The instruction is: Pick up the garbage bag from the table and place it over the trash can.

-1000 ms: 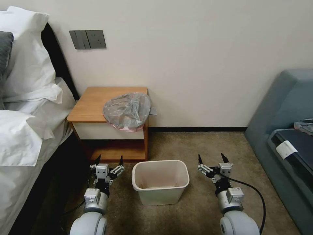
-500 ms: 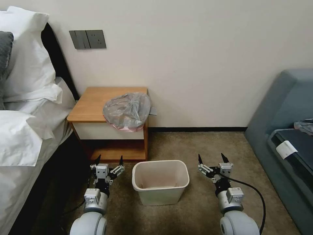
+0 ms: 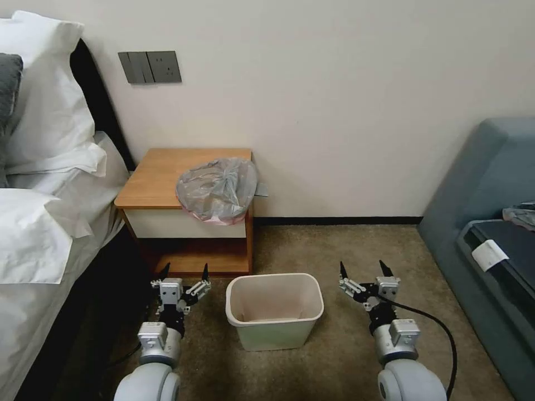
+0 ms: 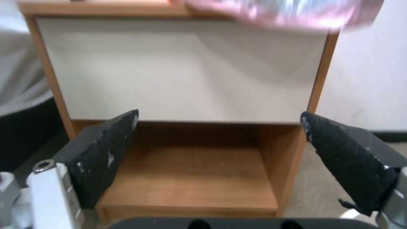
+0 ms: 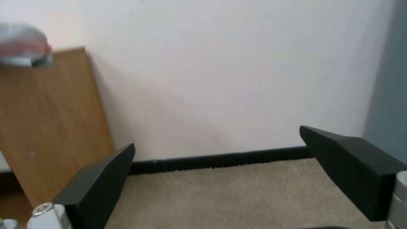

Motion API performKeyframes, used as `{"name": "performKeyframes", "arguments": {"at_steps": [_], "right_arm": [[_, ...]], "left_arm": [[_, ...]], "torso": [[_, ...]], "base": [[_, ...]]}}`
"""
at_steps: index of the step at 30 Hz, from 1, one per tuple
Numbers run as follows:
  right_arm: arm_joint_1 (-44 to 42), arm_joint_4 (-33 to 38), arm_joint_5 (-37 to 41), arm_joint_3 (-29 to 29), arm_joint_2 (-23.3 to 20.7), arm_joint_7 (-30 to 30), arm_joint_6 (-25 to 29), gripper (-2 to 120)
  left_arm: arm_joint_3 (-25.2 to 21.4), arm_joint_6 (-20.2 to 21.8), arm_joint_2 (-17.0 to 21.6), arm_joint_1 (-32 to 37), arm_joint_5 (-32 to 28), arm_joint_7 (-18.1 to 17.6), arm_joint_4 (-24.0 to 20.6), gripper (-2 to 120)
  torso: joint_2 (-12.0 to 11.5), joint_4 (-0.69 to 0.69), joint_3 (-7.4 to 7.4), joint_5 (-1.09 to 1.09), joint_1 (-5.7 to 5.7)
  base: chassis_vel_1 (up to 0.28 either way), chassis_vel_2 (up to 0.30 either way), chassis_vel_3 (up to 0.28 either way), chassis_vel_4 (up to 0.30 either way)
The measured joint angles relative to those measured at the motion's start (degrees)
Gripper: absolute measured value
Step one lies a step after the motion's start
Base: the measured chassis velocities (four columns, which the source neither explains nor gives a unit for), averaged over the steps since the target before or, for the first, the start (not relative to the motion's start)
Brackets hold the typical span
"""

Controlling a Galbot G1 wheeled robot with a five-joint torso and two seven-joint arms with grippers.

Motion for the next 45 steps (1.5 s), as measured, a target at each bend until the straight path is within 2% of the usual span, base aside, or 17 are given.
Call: {"name": "performKeyframes", "arguments": {"at_steps": [6, 10, 12, 13, 16, 19, 24, 30, 34, 36, 37, 39, 40, 42, 45], "right_arm": [[-2.37, 8.98, 4.32, -0.06, -0.31, 2.75, -5.93, 100], [-3.14, 11.96, 5.76, -0.08, -0.39, 3.65, -7.9, 100], [-4.5, 16.92, 8.12, -0.13, -0.54, 5.18, -11.15, 100], [-4.5, 16.92, 8.12, -0.13, -0.54, 5.18, -11.15, 100], [-5.67, 21.1, 10.3, -0.15, -0.68, 6.54, -14.14, 100], [-6.54, 21.76, 11.49, -0.19, -0.82, 7.35, -15.88, 100], [-8.11, 21.96, 9.79, -0.25, -2.8, 7.7, -15.84, 100], [-8.05, 21.79, 10.28, -0.48, -3.11, 7.76, -15.21, 100], [-6.31, 21.68, 15.41, -0.76, -3.99, 7.61, -13.44, 100], [-3.55, 21.61, 20.97, -1.09, -5.1, 7.43, -12.63, 100], [-3.55, 21.61, 20.97, -1.09, -5.1, 7.43, -12.63, 100], [0.19, 21.05, 27.95, -1.6, -6.58, 7.56, -12.06, 100], [0.19, 21.05, 27.95, -1.6, -6.58, 7.56, -12.06, 100], [3.58, 18.96, 33.58, -2.06, -7.75, 8.49, -11.88, 100], [5.7, 17.05, 36.2, -2.35, -8.62, 9.24, -11.88, 100]], "left_arm": [[-1.04, 3.29, -0.14, 3.29, -5.01, -0.35, -7.81, 100], [-1.43, 4.47, -0.18, 4.46, -6.8, -0.44, -10.58, 100], [-2.0, 6.23, -0.24, 6.21, -9.43, -0.63, -14.75, 100], [-2.0, 6.23, -0.24, 6.21, -9.43, -0.63, -14.75, 100], [-2.55, 7.89, -0.31, 7.89, -11.99, -0.8, -18.72, 100], [-2.99, 9.21, -0.36, 9.21, -13.97, -0.9, -21.06, 100], [-3.43, 10.69, -0.41, 10.68, -16.2, -1.09, -21.47, 100], [-3.45, 10.79, -0.39, 10.72, -16.22, -1.11, -21.46, 100], [-3.42, 11.35, 1.46, 10.7, -12.51, -1.87, -21.33, 100], [-3.25, 11.83, 3.72, 10.52, -7.84, -2.71, -21.24, 100], [-3.25, 11.83, 3.72, 10.52, -7.84, -2.71, -21.24, 100], [-3.21, 11.89, 4.02, 10.48, -7.08, -2.86, -21.17, 100], [-3.21, 11.89, 4.02, 10.48, -7.08, -2.86, -21.17, 100], [-3.2, 11.92, 4.08, 10.46, -6.97, -2.88, -21.12, 100], [-3.2, 12.0, 4.17, 10.48, -6.94, -2.92, -21.09, 100]], "torso": [[0.0, 0.0, 0.0, 0.0, 0.0], [0.0, 0.0, 0.0, 0.0, 0.0], [0.0, 0.0, 0.0, 0.0, 0.0], [0.0, 0.0, 0.0, 0.0, 0.0], [0.0, 0.0, -0.01, -0.01, 0.0], [0.0, -0.01, -0.01, 0.02, 0.0], [0.0, 0.0, -0.01, 0.01, 0.0], [0.0, -0.01, 0.0, 0.0, 0.0], [0.0, 0.0, 0.0, 0.0, 0.0], [0.0, -0.01, 0.0, 0.0, 0.0], [0.0, -0.01, 0.0, 0.0, 0.0], [0.0, 0.0, 0.0, 0.0, 0.0], [0.0, 0.0, 0.0, 0.0, 0.0], [0.0, 0.01, 0.0, 0.0, 0.0], [0.0, 0.0, 0.01, 0.0, 0.0]], "base": [[0.0, 0.0, 0.0, 0.0], [0.0, 0.0, 0.0, 0.0], [0.0, 0.0, 0.0, 0.0], [0.0, 0.0, 0.0, 0.0], [0.0, 0.0, 0.0, 0.0], [0.0, 0.0, 0.0, 0.0], [0.0, 0.0, 0.0, 0.0], [0.0, 0.0, 0.0, 0.0], [0.0, 0.0, 0.0, 0.0], [0.0, 0.0, 0.0, 0.0], [0.0, 0.0, 0.0, 0.0], [0.0, 0.0, 0.0, 0.0], [0.0, 0.0, 0.0, 0.0], [0.0, 0.0, 0.0, 0.0], [0.0, 0.0, 0.0, 0.0]]}}
